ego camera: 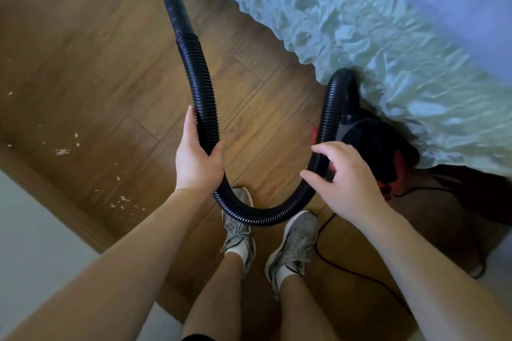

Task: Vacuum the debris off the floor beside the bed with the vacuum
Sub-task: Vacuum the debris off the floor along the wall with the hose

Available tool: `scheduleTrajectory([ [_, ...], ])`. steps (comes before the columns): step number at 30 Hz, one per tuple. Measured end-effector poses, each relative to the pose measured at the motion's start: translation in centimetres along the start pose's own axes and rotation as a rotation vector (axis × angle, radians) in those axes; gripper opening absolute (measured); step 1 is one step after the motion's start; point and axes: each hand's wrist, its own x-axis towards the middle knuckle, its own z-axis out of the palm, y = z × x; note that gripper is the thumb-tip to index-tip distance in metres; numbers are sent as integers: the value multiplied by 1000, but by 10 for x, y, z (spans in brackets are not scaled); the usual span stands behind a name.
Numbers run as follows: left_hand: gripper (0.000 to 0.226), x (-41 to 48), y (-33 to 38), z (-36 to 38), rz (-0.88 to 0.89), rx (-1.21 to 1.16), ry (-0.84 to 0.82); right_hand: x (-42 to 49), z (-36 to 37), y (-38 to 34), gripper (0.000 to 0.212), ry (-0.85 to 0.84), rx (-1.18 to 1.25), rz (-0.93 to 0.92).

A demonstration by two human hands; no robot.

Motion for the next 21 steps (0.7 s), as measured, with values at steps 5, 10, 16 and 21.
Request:
scheduleTrajectory([
  [5,88,-21,2,41,30,60,-65,-28,-17,60,58,121,36,187],
  [10,87,-41,-4,70,69,103,-118,-53,-22,117,60,140,30,323],
  [16,88,-52,-12,104,108,131,-158,-67,-11,169,63,140,36,457],
  [21,88,-53,-21,128,160,156,-155,-71,3,204,62,141,61,531],
])
